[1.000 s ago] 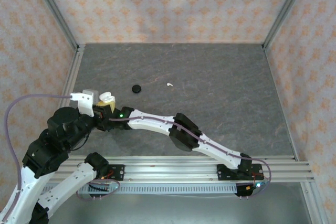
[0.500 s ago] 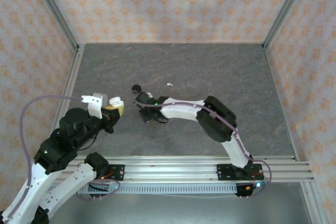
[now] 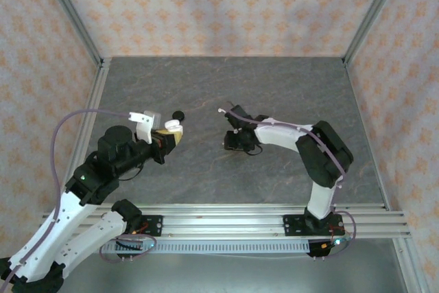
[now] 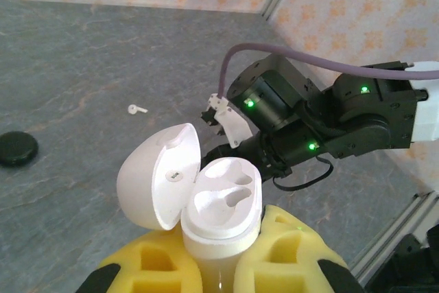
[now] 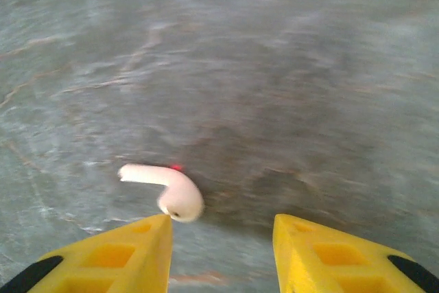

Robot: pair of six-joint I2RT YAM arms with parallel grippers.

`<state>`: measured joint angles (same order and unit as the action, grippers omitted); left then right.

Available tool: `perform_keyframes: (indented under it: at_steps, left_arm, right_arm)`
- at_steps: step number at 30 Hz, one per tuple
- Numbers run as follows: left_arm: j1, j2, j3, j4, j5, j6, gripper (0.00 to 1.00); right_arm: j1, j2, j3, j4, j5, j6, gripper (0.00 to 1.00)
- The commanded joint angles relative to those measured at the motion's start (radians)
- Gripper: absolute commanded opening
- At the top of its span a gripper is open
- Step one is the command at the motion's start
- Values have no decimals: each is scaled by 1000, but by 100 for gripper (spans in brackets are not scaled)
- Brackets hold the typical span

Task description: Insert wireless bluetooth earbuds into charging case

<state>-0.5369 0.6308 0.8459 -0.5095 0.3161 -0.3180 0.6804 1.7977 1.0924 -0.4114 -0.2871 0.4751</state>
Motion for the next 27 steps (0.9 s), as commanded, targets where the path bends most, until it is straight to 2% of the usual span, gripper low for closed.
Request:
perform_keyframes:
  at_steps: [1,8,13,20,27]
  left_arm:
    - [-18,19,-28,99,37,-28,0]
    - [-61,96,-48,171,25,-14,0]
    - [-69,145,-39,174,14,13,0]
    - [-72,155,-93,232,15,4,0]
    - [-71,146,-121,248,21,-2,0]
  right_arm:
    - [-31,-72,-22,-42,-63,70,42]
    - [-41,-18,121,-184,-23,-42,33]
    - [-41,19,156,-165,-112,19,26]
    - [-30,-9,27,11,-241,221,26]
    - [-27,45,28,23,-262,232,31]
